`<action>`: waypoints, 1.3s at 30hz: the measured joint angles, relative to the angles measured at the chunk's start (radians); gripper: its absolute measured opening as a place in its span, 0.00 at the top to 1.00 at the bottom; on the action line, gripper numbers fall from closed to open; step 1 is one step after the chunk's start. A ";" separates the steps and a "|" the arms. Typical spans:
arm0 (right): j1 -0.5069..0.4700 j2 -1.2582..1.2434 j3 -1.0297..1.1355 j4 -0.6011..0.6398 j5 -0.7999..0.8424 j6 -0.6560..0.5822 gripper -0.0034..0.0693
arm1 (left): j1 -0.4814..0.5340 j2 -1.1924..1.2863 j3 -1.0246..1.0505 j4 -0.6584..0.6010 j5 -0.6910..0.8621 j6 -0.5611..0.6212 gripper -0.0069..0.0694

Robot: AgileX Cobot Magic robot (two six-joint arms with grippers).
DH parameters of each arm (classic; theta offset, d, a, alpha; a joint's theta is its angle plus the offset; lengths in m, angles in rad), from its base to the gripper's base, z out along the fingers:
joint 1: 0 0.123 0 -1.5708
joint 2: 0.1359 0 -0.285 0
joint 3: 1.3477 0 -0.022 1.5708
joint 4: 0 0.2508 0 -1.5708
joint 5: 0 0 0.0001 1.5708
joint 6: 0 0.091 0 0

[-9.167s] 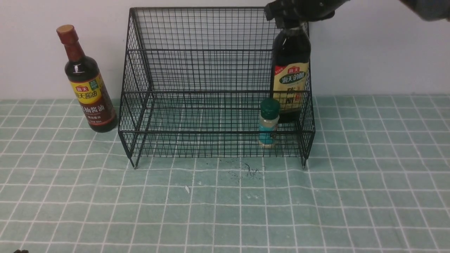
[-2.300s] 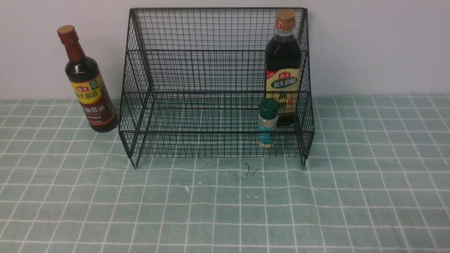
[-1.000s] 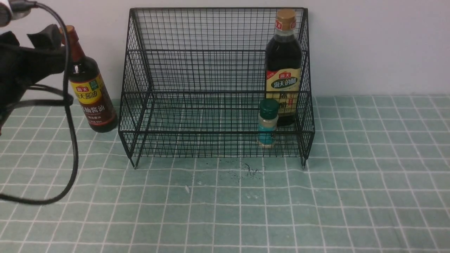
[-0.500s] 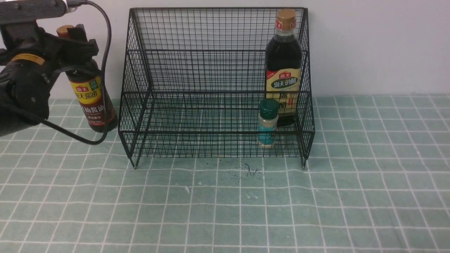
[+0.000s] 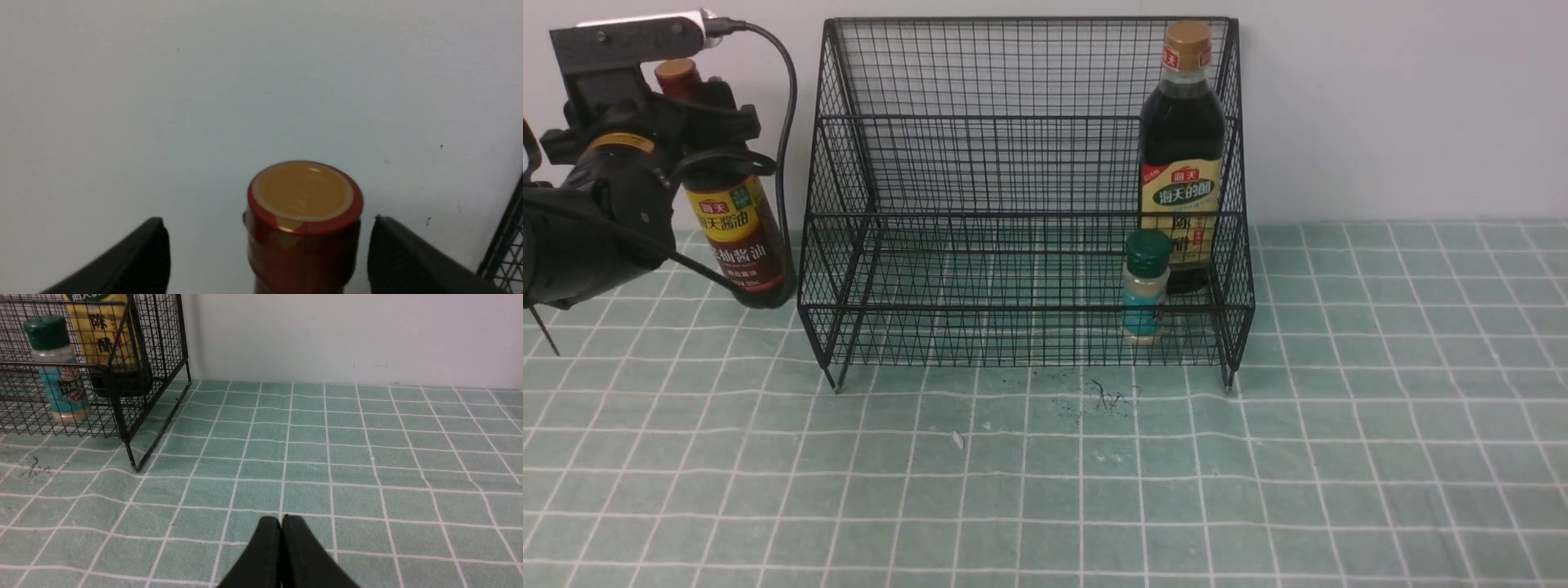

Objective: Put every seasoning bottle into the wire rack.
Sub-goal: Use the left arm to grab the condiment bottle closest to it, then use the left arm to put the condiment bottle back on the shelf

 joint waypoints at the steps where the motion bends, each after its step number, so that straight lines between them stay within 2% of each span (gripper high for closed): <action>1: 0.000 0.000 0.000 0.000 0.000 0.000 0.97 | 0.001 0.016 -0.013 0.000 -0.001 0.000 0.13; 5: 0.000 0.000 0.000 0.000 0.000 0.000 0.97 | 0.001 0.052 -0.044 0.012 -0.001 -0.004 0.17; 6: 0.000 0.000 0.000 0.000 0.000 0.000 0.97 | 0.001 0.063 -0.052 0.025 -0.001 -0.006 0.21; 11: 0.000 0.000 0.000 0.000 0.000 0.000 0.97 | 0.001 0.066 -0.053 0.059 0.003 -0.028 0.58; 14: 0.000 0.000 0.000 0.001 0.000 0.000 0.97 | 0.000 0.050 -0.053 0.079 0.041 -0.030 0.57; 19: 0.000 0.000 0.000 0.001 0.000 0.000 0.97 | 0.000 -0.031 -0.048 0.110 0.230 -0.025 0.57; 23: 0.000 0.000 0.000 0.001 0.000 0.013 0.97 | 0.002 -0.116 -0.038 0.113 0.310 -0.025 0.57; 33: 0.000 0.000 0.000 0.001 0.000 0.035 0.97 | -0.002 -0.389 -0.041 0.145 0.301 -0.022 0.57; 39: 0.000 0.000 0.000 0.001 0.000 0.035 0.97 | -0.091 -0.462 -0.063 0.159 0.290 -0.022 0.57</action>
